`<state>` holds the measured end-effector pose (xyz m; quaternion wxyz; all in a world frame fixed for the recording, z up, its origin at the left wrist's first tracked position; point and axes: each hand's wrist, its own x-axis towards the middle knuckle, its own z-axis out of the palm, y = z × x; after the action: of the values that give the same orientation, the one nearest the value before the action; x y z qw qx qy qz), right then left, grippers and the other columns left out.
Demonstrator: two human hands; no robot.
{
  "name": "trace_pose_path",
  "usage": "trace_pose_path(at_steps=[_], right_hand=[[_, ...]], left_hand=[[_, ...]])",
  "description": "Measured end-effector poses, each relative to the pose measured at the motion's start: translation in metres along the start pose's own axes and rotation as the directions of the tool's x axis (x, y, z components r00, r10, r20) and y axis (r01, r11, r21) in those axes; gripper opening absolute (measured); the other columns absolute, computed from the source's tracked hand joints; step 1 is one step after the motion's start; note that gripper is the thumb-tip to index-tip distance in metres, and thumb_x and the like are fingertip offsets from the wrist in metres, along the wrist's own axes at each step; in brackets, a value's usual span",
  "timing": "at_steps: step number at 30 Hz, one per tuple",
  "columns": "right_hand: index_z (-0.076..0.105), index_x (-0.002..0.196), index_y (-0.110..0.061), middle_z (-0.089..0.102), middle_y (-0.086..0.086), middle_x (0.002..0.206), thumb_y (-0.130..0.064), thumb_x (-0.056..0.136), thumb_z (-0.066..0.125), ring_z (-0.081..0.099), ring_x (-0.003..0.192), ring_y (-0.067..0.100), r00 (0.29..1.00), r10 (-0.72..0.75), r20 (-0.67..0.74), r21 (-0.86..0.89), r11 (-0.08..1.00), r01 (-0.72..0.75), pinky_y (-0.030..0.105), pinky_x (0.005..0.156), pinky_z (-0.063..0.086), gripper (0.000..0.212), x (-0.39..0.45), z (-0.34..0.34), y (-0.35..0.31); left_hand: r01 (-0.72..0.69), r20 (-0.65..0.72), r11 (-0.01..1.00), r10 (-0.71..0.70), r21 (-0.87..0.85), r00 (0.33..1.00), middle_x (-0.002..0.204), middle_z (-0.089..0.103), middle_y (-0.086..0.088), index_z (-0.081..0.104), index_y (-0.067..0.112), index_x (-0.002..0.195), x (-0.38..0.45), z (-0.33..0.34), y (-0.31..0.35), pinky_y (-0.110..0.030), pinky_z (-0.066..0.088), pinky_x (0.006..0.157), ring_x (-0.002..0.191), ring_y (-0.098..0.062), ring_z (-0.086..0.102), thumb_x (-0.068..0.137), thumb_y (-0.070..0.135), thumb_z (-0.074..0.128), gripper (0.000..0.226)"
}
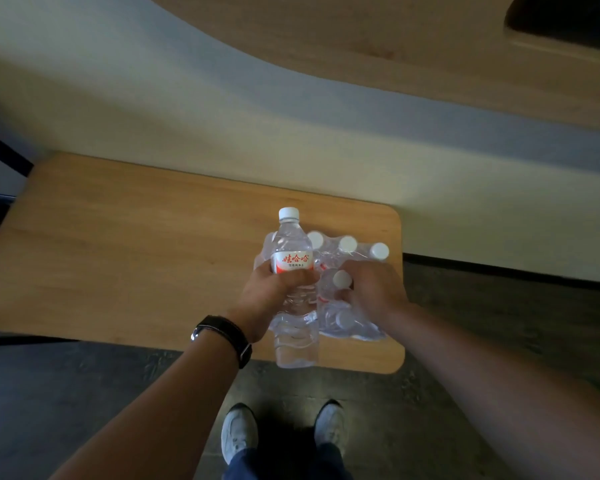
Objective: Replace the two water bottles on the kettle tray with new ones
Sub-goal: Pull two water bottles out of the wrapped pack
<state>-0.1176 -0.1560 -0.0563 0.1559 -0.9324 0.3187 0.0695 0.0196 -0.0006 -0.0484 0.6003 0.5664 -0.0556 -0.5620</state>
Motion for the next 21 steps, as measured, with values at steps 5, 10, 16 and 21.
trace_pose_path(at_steps=[5, 10, 16, 21], right_hand=[[0.071, 0.093, -0.016, 0.069, 0.001, 0.099, -0.034, 0.071, 0.086, 0.059, 0.095, 0.024, 0.994, -0.103, -0.026, 0.134, 0.985, 0.105, 0.035, 0.076, 0.047, 0.032, -0.009, -0.018, 0.007], [0.06, 0.107, -0.035, 0.049, -0.017, 0.124, -0.062, 0.077, 0.07, 0.05, 0.116, 0.004, 0.974, -0.153, -0.164, 0.424, 0.881, 0.21, 0.025, 0.091, 0.046, 0.042, -0.029, -0.095, 0.026], [0.07, 0.103, -0.037, 0.078, -0.007, 0.101, -0.053, 0.058, 0.089, 0.074, 0.091, 0.011, 0.997, 0.075, 0.026, 0.9, 0.431, -0.056, 0.023, 0.07, 0.059, 0.051, -0.036, -0.084, -0.004], [0.066, 0.108, -0.022, 0.077, 0.01, 0.098, -0.037, 0.059, 0.087, 0.073, 0.094, 0.036, 0.935, 0.238, 0.264, 0.951, 0.096, -0.293, 0.063, 0.091, 0.052, 0.056, -0.017, -0.057, -0.016]], left_hand=[[0.012, -0.046, 1.0, -0.012, 0.009, 0.999, 0.088, 0.077, -0.011, 0.069, 0.007, 0.108, 0.002, 0.0, 0.001, -0.032, 0.057, 0.058, 0.072, -0.026, 0.074, 0.065, 0.021, 0.087, 0.049], [-0.006, -0.06, 1.0, 0.006, 0.008, 0.998, 0.089, 0.079, -0.012, 0.073, 0.016, 0.099, 0.002, 0.001, -0.003, -0.037, 0.059, 0.067, 0.077, -0.03, 0.076, 0.057, 0.029, 0.09, 0.047], [-0.002, -0.08, 1.0, 0.003, 0.008, 0.997, 0.09, 0.078, -0.014, 0.072, 0.016, 0.096, 0.0, 0.003, 0.0, -0.038, 0.059, 0.065, 0.076, -0.03, 0.074, 0.077, 0.011, 0.082, 0.023], [-0.002, -0.096, 1.0, 0.001, -0.009, 0.995, 0.103, 0.072, -0.024, 0.064, 0.0, 0.115, -0.009, 0.007, 0.004, -0.055, 0.055, 0.086, 0.087, -0.039, 0.069, 0.072, 0.014, 0.083, 0.049]])
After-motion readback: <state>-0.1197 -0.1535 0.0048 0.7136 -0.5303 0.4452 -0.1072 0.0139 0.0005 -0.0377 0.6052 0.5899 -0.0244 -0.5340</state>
